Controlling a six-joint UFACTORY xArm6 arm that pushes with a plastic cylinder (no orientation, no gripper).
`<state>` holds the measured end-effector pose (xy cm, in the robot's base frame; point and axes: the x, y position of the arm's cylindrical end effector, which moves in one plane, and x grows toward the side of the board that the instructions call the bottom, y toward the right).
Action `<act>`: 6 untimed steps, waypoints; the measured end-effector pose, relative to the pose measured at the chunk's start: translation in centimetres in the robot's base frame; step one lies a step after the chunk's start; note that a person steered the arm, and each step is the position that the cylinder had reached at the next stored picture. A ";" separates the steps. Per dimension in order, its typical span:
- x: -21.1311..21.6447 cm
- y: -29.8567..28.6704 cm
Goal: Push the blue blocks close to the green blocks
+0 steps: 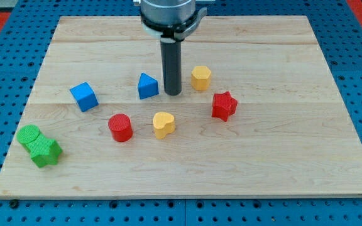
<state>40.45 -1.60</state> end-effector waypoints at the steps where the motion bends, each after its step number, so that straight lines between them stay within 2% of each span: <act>1: -0.3 -2.8; 2: 1.9 -8.4; 4: 0.0 -8.6; 5: 2.0 -12.2; 6: 0.9 -12.7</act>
